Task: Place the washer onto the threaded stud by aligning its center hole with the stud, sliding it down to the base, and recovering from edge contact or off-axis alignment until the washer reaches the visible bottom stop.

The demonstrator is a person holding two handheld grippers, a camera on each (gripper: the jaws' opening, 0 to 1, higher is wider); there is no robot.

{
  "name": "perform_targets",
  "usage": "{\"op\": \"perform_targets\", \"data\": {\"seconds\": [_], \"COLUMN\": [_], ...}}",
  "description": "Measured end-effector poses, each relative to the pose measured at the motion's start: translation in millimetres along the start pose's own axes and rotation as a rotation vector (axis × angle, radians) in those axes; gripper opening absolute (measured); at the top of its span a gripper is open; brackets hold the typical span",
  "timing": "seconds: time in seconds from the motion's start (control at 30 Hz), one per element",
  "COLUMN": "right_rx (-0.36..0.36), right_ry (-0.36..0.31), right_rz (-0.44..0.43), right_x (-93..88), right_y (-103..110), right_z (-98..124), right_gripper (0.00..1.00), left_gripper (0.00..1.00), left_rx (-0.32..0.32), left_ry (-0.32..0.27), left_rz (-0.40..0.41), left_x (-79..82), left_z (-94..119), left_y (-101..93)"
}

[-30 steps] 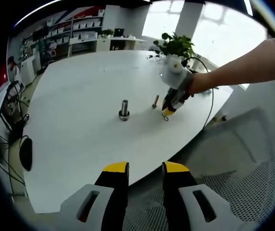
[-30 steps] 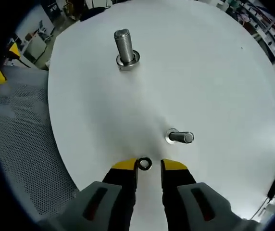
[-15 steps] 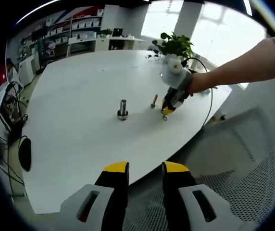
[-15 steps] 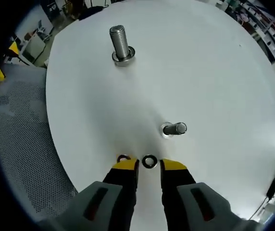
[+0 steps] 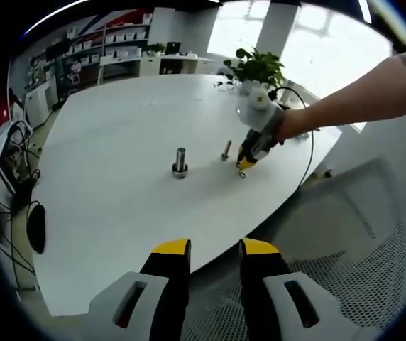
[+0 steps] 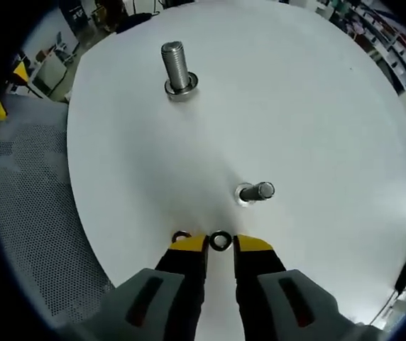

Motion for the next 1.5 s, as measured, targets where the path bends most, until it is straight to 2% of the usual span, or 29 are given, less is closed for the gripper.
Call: {"op": "perform_targets", "data": {"seconds": [0.23,0.43,0.53,0.8,1.07,1.37,1.5], "right_rx": [-0.002,-0.004,0.003,-0.004,-0.005,-0.021,-0.025], "right_ry": [0.039,0.026,0.022,0.037,0.055,0.111,0.111], "right_rz": [0.046,0.153,0.169,0.175,0.137,0.104,0.089], "right_x": [1.8,-1.2,-1.5,0.4,2.8,7.5,6.3], "right_y": [0.6,-0.9,-1.3,-0.4,-1.5,1.2,0.9], "right_z": [1.8,0.3,0.8,0.5,0.9,1.5,0.9], "right_gripper": [0.16,0.17,0.17,0.17,0.15,0.15,0.15], "left_gripper": [0.25,0.25,0.25,0.25,0.25,0.25,0.25], "left_rx": [0.002,0.001,0.0,-0.002,-0.002,-0.003,-0.003], "left_ry": [-0.003,-0.002,-0.003,-0.008,-0.011,-0.013,-0.011], "left_rz": [0.003,0.002,0.002,0.003,0.002,0.002,0.001], "left_x": [0.3,0.5,0.6,1.0,1.2,1.3,1.3], "left_z": [0.2,-0.4,-0.3,-0.2,0.2,0.7,0.4], "left_y": [0.0,0.0,-0.2,-0.2,-0.5,-0.7,-0.7]}}
Point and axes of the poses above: the point that each gripper's makers call its tool centre point, and the gripper's own axes: z roughly backward along the fingers, y roughly to its left, x roughly out of its top, the point moved 8 cm from there along z, roughly backward along the fingers, and after that the axes turned 15 degrees about y, right-handed, at the moved point
